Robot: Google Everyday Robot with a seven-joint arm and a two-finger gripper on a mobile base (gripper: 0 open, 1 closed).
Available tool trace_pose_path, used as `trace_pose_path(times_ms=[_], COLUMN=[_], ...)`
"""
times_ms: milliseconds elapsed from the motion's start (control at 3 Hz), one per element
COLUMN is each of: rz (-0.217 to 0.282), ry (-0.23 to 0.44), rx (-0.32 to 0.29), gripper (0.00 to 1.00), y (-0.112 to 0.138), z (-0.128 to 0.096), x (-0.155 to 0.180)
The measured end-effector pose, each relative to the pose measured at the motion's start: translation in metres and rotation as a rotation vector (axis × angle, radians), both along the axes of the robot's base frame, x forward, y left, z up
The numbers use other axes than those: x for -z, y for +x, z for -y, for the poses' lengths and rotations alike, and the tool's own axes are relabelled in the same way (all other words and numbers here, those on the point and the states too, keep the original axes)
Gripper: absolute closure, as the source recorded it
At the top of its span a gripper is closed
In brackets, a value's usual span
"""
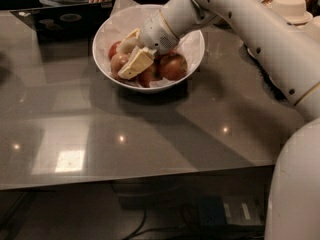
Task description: Pick apple from white bowl
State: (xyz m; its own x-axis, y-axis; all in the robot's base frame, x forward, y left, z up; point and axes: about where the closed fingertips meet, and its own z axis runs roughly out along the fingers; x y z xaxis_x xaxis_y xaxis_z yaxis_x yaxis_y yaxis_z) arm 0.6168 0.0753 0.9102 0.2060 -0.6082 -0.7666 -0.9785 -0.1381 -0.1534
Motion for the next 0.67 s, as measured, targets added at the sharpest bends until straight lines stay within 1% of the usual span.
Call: trace_pose_path(times_ms=[333,667], rz=[0.016,0.073], ry=[0.028,0.07], rx=[-0.004,0.004], gripper=[1.0,1.0], y=[-0.001,-0.008], z=[0.0,0.008], x=[-0.005,-0.028])
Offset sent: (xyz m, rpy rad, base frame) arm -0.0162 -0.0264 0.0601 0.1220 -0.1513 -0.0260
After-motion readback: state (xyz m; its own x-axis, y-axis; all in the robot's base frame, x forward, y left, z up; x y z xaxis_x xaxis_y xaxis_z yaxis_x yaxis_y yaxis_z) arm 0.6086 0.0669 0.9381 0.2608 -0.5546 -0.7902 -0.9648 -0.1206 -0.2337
